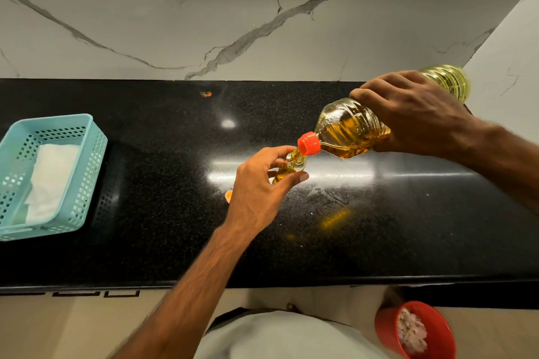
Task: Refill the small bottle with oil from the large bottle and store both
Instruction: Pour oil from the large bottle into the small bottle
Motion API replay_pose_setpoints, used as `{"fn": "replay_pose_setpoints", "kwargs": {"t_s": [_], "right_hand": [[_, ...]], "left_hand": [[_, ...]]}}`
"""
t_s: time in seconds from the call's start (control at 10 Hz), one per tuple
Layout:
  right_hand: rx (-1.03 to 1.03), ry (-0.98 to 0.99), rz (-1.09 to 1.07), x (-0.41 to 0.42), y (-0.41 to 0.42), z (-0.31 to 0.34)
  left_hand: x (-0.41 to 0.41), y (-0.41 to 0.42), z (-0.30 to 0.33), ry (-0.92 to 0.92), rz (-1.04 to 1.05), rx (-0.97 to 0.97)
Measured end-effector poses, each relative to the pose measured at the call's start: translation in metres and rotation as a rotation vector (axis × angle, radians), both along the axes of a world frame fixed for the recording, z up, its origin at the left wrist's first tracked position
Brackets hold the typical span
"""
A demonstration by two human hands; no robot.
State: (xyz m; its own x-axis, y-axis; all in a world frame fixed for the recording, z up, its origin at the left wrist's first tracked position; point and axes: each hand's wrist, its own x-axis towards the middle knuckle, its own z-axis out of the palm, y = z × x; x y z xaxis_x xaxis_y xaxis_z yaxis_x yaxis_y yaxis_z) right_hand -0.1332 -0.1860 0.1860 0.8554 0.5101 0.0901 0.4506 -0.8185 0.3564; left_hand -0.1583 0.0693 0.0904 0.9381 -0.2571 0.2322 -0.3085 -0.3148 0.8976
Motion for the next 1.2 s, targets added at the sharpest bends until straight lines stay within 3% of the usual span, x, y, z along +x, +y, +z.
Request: {"fn": "replay_pose_setpoints", "kwargs": {"t_s": [1.2], "right_hand": [[-0.006, -0.003, 0.013, 0.0017, 0.0027, 0.0021]], "left_hand": [[0.0009, 0.0, -0.0016, 0.022, 0.007, -0.021]]}}
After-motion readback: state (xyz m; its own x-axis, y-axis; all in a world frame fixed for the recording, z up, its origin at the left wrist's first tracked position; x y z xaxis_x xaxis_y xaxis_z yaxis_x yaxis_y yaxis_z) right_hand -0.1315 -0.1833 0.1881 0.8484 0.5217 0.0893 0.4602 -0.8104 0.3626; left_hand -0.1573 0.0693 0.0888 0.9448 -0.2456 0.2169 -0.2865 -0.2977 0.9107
